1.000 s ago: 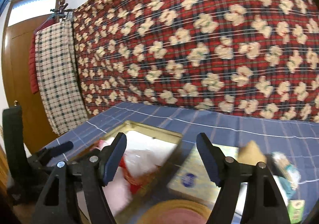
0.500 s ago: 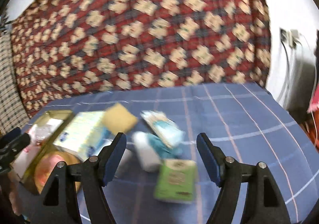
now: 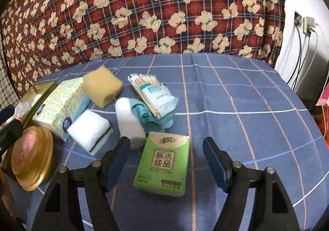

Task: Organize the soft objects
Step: 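Lift both open grippers out of the gold tray toward the remaining items, then close the right gripper on the green tissue pack, then grasp the white rectangular block with the left gripper while the right gripper holds the tissue pack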

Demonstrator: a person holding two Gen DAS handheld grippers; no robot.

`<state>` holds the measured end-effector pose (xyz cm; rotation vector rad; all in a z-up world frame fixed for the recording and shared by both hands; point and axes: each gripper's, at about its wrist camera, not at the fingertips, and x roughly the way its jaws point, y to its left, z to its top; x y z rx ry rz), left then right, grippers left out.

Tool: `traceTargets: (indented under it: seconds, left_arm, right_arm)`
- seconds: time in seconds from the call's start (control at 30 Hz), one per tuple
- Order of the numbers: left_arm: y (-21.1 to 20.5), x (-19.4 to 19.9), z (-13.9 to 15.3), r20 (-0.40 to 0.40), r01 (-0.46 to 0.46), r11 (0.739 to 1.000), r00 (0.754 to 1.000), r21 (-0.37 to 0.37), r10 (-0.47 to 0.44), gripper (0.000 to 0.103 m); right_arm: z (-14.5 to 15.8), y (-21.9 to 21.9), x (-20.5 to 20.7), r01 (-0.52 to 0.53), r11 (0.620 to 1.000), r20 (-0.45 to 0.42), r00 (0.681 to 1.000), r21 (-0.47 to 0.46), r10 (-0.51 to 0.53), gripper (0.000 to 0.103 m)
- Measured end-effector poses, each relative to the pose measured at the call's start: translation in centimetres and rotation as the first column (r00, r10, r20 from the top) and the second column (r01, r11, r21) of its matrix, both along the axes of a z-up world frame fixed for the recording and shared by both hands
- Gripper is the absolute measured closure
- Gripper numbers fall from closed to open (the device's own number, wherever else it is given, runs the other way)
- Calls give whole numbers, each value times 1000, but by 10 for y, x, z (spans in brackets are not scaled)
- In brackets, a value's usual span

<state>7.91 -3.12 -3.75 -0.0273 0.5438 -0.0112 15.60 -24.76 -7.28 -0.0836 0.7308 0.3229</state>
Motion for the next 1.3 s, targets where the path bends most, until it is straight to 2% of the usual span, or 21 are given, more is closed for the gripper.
traceTargets:
  seconds: [0.07, 0.17, 0.2, 0.37, 0.5, 0.6, 0.73, 0.87, 1.03, 1.3]
  left_arm:
    - [-2, 3, -1, -7, 8, 1000, 1000, 3, -8, 1]
    - [-5, 5, -3, -15, 20, 1000, 1000, 7, -20, 1]
    - [-7, 6, -3, -16, 26, 1000, 1000, 6, -26, 1]
    - [-14, 8, -4, -26, 60, 998, 998, 13, -59, 1]
    - [-23, 9, -6, -35, 88, 996, 996, 27, -88, 1]
    - [-33, 13, -8, -51, 121, 992, 992, 40, -119, 6]
    - [-50, 24, -11, -99, 171, 983, 981, 71, -164, 17]
    - [-66, 40, -17, -168, 189, 976, 971, 104, -170, 17]
    - [-79, 62, -32, -284, 224, 970, 940, 92, -190, 20]
    - [-86, 77, -46, -347, 208, 972, 924, 110, -158, 20]
  right_arm:
    - [-4, 4, 1, -13, 1000, -20, 1000, -23, 12, 28]
    - [-9, 4, 4, -19, 999, -58, 998, -25, 18, 46]
    - [-9, 3, 5, -16, 1000, -63, 998, -24, 15, 48]
    - [-10, 1, 6, -28, 999, -81, 996, -19, 26, 50]
    - [-2, -11, -1, 16, 1000, -17, 1000, 23, -16, 51]
    - [5, -20, -1, 46, 998, 20, 999, 52, -47, 51]
    - [14, -20, 4, 59, 997, 60, 996, 49, -62, 51]
    - [17, -17, 13, 64, 997, 75, 995, 49, -68, 51]
    - [10, -14, 18, 63, 996, 82, 994, 58, -67, 51]
    - [11, -22, 20, 50, 992, 77, 995, 114, -59, 51]
